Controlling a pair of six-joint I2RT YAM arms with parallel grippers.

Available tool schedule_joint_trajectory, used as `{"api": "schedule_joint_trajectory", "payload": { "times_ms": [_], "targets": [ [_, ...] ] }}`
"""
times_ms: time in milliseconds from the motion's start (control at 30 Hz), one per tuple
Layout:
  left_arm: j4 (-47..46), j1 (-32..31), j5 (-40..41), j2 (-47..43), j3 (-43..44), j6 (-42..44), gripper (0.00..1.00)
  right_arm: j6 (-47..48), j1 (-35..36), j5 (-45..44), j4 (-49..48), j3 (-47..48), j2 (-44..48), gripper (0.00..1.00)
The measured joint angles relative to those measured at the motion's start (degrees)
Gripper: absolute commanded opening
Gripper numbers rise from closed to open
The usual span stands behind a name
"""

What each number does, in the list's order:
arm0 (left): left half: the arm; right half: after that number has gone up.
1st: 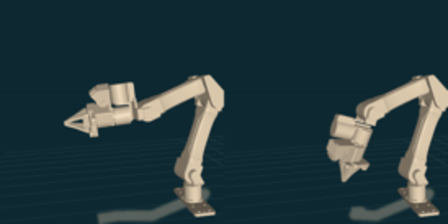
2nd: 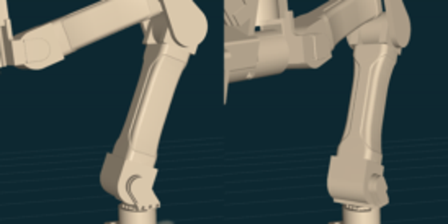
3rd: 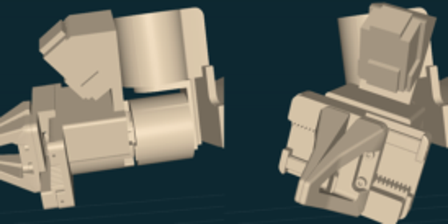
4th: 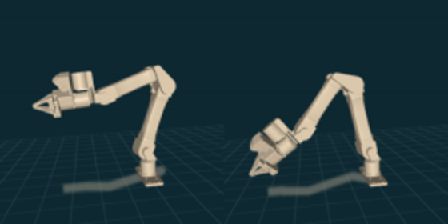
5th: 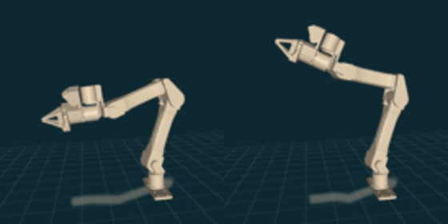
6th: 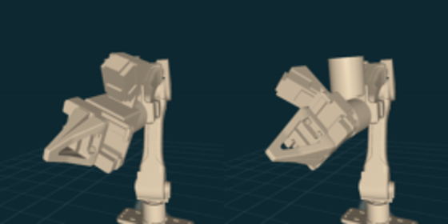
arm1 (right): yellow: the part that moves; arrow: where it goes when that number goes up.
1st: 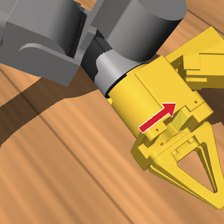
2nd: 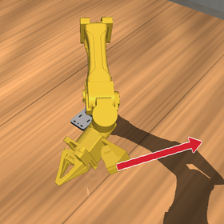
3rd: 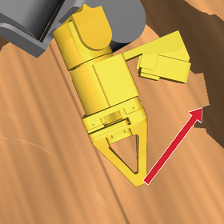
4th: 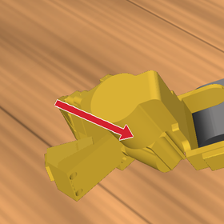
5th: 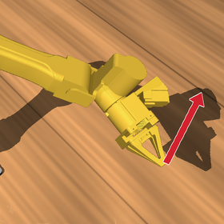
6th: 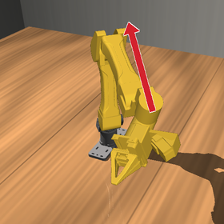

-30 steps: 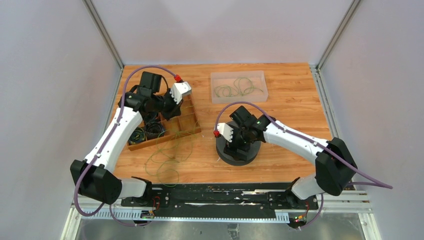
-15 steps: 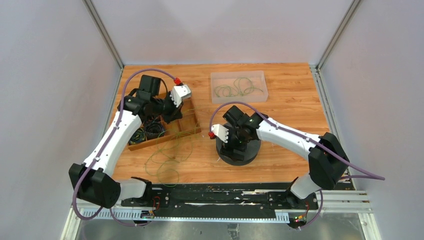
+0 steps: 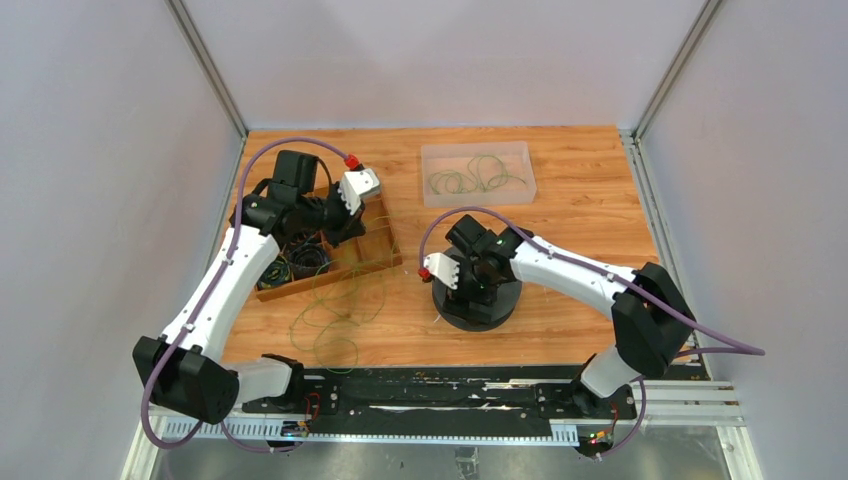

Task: Wrap the cables
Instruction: Adjust the storage box at the center of the board.

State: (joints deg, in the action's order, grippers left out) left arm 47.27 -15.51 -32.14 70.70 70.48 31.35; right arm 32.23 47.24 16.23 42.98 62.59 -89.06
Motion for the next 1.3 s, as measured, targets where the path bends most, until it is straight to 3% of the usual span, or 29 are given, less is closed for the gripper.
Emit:
{"api": "schedule_joint_trajectory", "payload": {
  "times_ms": [267, 400, 467, 600, 767, 1100, 1300],
  "targets": [
    [-0.07, 0.0, -0.09, 0.0, 0.0, 0.0, 0.0, -0.63, 0.02, -1.46, -2.38, -2.71, 0.87, 0.83],
    [-0.07, 0.0, -0.33, 0.02, 0.0, 0.02, 0.0, -1.05, 0.11, -1.97, -3.82, -3.61, 0.98, 0.78],
    [-0.09, 0.0, -0.5, 0.04, 0.0, 0.02, 0.0, -1.14, 0.26, -1.97, -4.59, -3.89, 1.03, 0.71],
    [-0.44, 0.0, -0.9, 0.09, -0.26, 0.13, 0.0, -1.33, 0.33, -2.05, -5.42, -4.5, 1.75, 0.5],
    [-0.61, 0.0, -0.9, 0.52, -0.37, 0.13, 0.0, -1.9, -0.04, -2.01, -5.4, -4.72, 4.94, 0.35],
    [-5.66, 0.0, -1.62, 2.08, -1.81, -2.38, 0.0, -11.43, -13.38, 17.4, -7.41, 1.68, 8.94, 0.29],
    [-10.32, 0.0, -5.16, 3.23, -2.27, -6.34, 0.0, -26.38, -16.06, 31.06, -19.32, 1.05, 8.31, 0.29]
  ]
}}
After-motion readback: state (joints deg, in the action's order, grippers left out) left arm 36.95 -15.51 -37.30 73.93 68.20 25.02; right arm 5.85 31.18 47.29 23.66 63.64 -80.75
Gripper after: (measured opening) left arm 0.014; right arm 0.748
